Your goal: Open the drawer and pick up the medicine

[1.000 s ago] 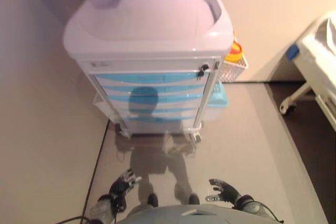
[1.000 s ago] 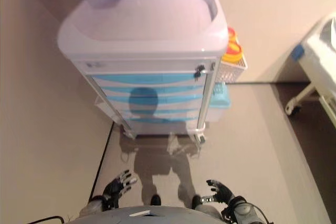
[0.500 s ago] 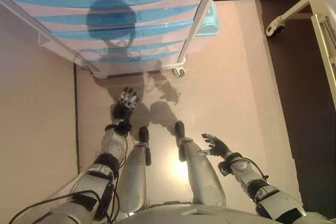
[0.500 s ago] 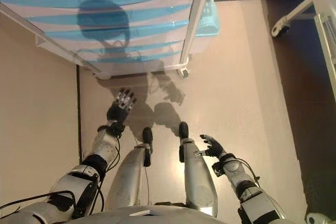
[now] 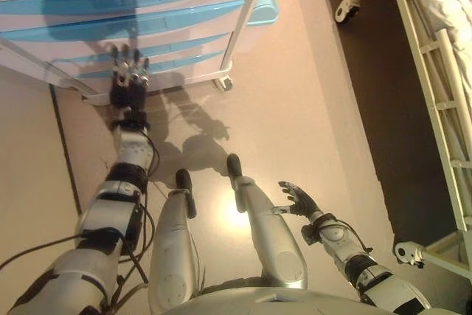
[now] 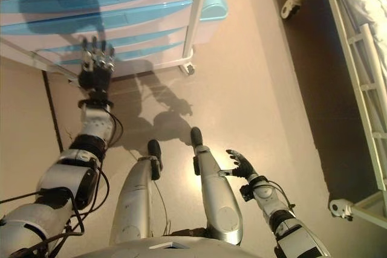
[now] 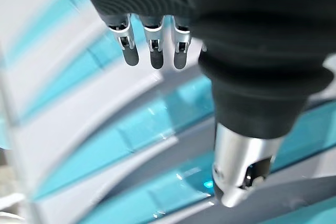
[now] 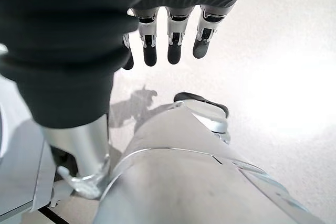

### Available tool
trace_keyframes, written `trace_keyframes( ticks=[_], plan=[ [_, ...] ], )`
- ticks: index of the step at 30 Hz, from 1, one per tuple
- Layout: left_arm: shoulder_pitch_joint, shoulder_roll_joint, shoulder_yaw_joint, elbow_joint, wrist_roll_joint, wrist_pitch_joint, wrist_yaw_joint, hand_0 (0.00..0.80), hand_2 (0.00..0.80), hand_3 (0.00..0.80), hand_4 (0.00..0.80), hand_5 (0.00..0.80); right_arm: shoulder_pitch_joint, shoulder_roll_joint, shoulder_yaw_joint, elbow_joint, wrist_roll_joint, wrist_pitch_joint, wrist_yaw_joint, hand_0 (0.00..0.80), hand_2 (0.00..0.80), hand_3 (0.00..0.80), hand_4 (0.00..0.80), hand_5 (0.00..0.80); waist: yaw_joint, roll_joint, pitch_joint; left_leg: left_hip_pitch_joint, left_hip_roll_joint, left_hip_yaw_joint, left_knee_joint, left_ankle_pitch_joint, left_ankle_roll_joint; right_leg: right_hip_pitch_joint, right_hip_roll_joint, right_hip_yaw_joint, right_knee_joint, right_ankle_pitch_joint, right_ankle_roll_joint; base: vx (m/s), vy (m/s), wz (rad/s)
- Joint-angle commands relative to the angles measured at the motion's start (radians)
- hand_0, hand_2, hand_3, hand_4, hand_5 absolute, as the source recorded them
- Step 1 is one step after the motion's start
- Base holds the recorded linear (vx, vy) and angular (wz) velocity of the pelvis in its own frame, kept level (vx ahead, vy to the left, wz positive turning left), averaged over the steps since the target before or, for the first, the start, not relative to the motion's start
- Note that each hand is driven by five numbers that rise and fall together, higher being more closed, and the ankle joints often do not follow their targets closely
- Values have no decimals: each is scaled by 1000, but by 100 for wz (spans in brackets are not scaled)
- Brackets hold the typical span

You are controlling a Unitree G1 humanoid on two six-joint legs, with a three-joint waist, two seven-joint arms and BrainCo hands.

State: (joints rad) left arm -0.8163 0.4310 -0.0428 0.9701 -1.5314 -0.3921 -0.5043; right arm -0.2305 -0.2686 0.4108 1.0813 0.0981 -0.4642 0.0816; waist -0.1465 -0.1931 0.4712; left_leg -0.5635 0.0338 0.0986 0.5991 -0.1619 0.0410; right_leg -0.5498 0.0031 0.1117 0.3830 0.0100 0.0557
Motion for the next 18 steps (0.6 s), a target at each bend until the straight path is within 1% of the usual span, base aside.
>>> trace_keyframes(
  ticks=[1, 6, 9, 11, 12, 13, 14, 15, 16, 17, 18],
  plan=[
    [-63, 57, 17, -1, -37, -11, -32, 0, 0, 0, 0, 0, 84, -13, 63, -34, 21, -46, -18, 0, 0, 0, 0, 0, -14, -7, -47, -11, -33, 25, 31, -79, 29, 19, 0, -9, -63, 59, -26, 27, -26, -7],
    [-165, 110, 7, 14, -97, -16, -20, 0, 0, 0, 0, 0, 93, -14, 87, -51, 27, -56, -24, 0, 0, 0, 0, 0, -28, -9, -41, -15, -29, 36, 63, -103, 33, 26, -1, -4, -67, 60, -27, 25, -9, -6],
    [-217, 140, -4, 20, -144, -14, -37, 0, 0, 0, 0, 0, 100, -18, 102, -62, 27, -60, -27, 0, 0, 0, 0, 0, -34, -13, -39, -16, -27, 41, 78, -109, 35, 33, -1, -2, -70, 59, -28, 27, -19, -5],
    [-249, 153, -12, 19, -185, -9, -75, 0, 0, 0, 0, 0, 103, -19, 113, -65, 25, -60, -28, 0, 0, 0, 0, 0, -37, -16, -38, -15, -25, 43, 83, -114, 37, 38, 0, -1, -71, 58, -28, 76, -14, -11],
    [-259, 158, -16, 15, -206, 2, -101, 0, 0, 0, 0, 0, 105, -17, 117, -64, 24, -61, -29, 0, 0, 0, 0, 0, -33, -8, -43, -1, -23, 31, 84, -145, 35, 50, 6, -2, -67, 33, -25, 123, 5, -12],
    [-272, 161, -20, 9, -235, 15, -150, 0, 0, 0, 0, 0, 107, -16, 121, -62, 22, -64, -28, 0, 0, 0, 0, 0, -33, -9, -41, 0, -21, 32, 85, -147, 36, 54, 7, -2, -67, 32, -25, 126, 0, -9],
    [-284, 162, -27, -6, -266, 31, -211, 135, 135, 135, 135, 135, 108, -14, 125, -60, 20, -64, -29, 0, 0, 0, 0, 0, -33, -11, -41, 3, -21, 33, 85, -150, 38, 58, 8, -1, -68, 32, -24, 29, -41, -2],
    [-291, 160, -31, -28, -301, 60, -284, 533, 533, 533, 533, 533, 111, -12, 129, -58, 17, -67, -29, 0, 0, 0, 0, 0, -31, -13, -41, 5, -21, 33, 85, -152, 39, 62, 9, 0, -70, 32, -24, 32, -41, -3],
    [-293, 156, -36, -52, -338, 93, -370, 800, 800, 800, 800, 800, 113, -11, 132, -55, 15, -71, -29, 0, 0, 0, 0, 0, -30, -14, -41, 7, -22, 33, 83, -152, 38, 67, 9, 1, -74, 32, -24, 34, -40, -1],
    [-294, 150, -43, -84, -361, 122, -454, 800, 800, 800, 800, 800, 112, -10, 135, -52, 15, -73, -28, 0, 0, 0, 0, 0, -28, -16, -41, 10, -22, 32, 81, -151, 38, 71, 10, 1, -77, 33, -24, -70, -77, -1],
    [-290, 140, -53, -123, -370, 157, -515, 800, 800, 800, 800, 800, 112, -10, 137, -53, 15, -74, -25, 0, 0, 0, 0, 0, -29, -27, -36, 1, -23, 42, 77, -120, 40, 68, 5, 2, -85, 57, -28, 33, -36, -1]
  ],
)
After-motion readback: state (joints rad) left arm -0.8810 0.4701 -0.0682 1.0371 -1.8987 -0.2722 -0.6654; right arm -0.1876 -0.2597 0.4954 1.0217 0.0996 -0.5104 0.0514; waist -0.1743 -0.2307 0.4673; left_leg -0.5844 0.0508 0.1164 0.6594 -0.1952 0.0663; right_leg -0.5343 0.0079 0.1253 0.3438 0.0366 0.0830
